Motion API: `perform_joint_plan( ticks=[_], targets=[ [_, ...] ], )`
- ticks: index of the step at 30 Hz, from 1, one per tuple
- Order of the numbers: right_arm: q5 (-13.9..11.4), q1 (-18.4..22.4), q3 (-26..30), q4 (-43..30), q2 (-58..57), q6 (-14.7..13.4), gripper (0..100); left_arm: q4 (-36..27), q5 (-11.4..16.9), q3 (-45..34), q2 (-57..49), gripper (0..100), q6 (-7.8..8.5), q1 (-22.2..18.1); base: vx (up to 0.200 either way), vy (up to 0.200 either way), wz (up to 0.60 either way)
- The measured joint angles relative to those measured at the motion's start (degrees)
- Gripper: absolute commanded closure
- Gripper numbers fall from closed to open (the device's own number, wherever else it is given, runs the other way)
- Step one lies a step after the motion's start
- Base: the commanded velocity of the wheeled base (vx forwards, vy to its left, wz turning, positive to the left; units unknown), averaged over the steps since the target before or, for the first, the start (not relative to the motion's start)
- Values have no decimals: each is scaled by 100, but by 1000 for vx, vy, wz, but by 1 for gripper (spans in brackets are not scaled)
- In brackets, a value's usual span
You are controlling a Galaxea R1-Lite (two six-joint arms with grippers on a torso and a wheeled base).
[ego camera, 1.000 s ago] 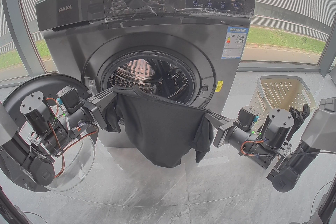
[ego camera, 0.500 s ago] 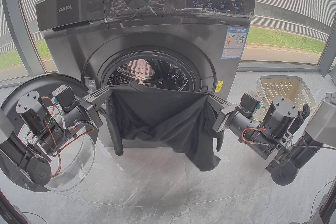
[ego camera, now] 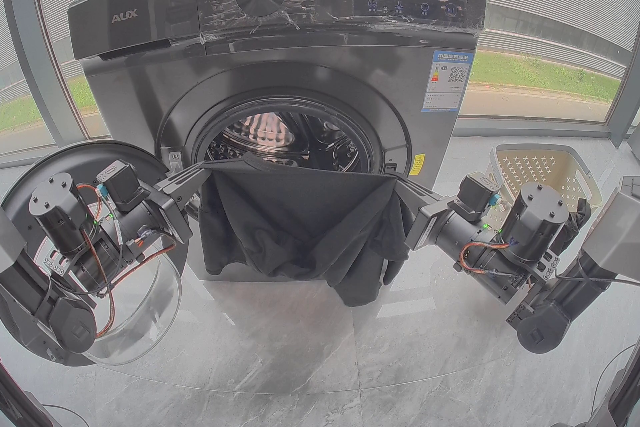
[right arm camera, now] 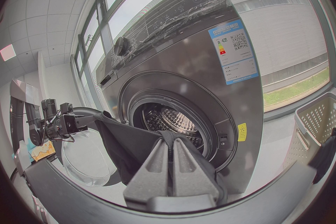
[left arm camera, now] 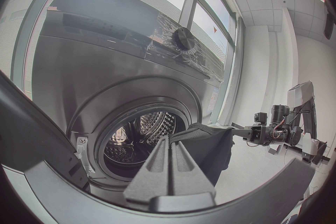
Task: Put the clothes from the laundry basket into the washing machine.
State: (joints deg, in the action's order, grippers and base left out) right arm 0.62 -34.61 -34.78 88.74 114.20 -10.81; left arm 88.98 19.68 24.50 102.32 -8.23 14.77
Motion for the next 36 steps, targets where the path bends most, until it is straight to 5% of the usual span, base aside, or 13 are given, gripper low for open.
perform_joint_plan(
  ticks=[8,9,24,36],
  targets=[
    [0,0,0,0,0,0,100,2,13,-26,0,100,0,0,0,0,0],
    [0,0,0,0,0,0,100,2,16,-44,0,0,2,0,0,0,0],
    [-9,-317,-278,2,43,-11,100,-16,594,-795,168,0,88,71,0,0,0],
    [-80,-712,-890,-16,167,12,100,0,616,-814,903,0,400,584,0,0,0]
  ],
)
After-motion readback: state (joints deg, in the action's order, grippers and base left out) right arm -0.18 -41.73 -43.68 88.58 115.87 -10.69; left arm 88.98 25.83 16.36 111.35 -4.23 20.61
